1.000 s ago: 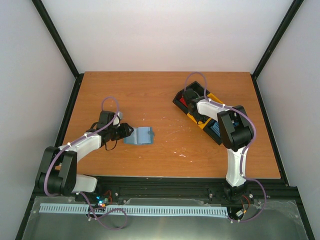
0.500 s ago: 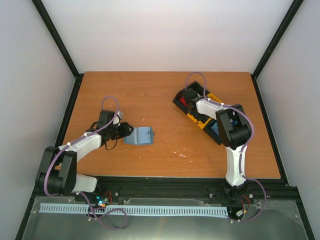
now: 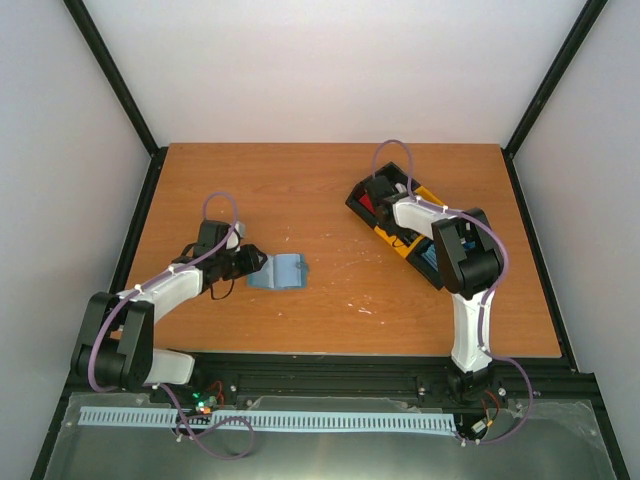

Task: Put the credit cards into the card holder
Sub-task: Pick up the credit card from the storage box, then insert the credit card into the card holder.

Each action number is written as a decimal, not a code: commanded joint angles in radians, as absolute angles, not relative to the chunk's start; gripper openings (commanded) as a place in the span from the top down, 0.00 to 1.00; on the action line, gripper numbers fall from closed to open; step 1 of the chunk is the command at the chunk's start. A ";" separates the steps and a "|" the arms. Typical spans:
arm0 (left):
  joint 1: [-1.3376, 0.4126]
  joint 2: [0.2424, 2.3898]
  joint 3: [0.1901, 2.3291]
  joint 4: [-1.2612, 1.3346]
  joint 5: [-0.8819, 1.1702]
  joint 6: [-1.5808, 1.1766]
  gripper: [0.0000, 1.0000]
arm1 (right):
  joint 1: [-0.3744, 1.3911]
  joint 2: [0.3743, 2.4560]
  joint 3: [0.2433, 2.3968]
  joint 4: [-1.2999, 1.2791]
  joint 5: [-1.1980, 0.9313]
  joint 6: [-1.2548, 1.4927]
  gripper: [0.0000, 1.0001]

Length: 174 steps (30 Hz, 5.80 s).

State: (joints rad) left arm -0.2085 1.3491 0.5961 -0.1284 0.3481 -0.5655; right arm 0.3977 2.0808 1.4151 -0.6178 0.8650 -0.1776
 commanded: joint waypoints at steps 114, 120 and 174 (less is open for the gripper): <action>-0.325 0.781 0.658 0.033 0.945 -0.565 0.99 | 0.675 1.454 1.309 -0.439 -1.055 -0.079 0.49; -0.325 0.793 0.721 -0.097 1.025 -0.435 0.99 | 0.675 1.449 1.324 -0.500 -1.140 -0.134 0.71; -0.325 1.237 0.565 -0.250 0.037 -0.747 0.93 | 0.778 1.971 1.080 0.330 -0.465 0.908 0.97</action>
State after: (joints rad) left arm -0.3218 1.1946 0.5709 -0.3073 0.0536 -0.7860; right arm 0.7647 1.9217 1.0271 0.2203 -0.4644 0.8169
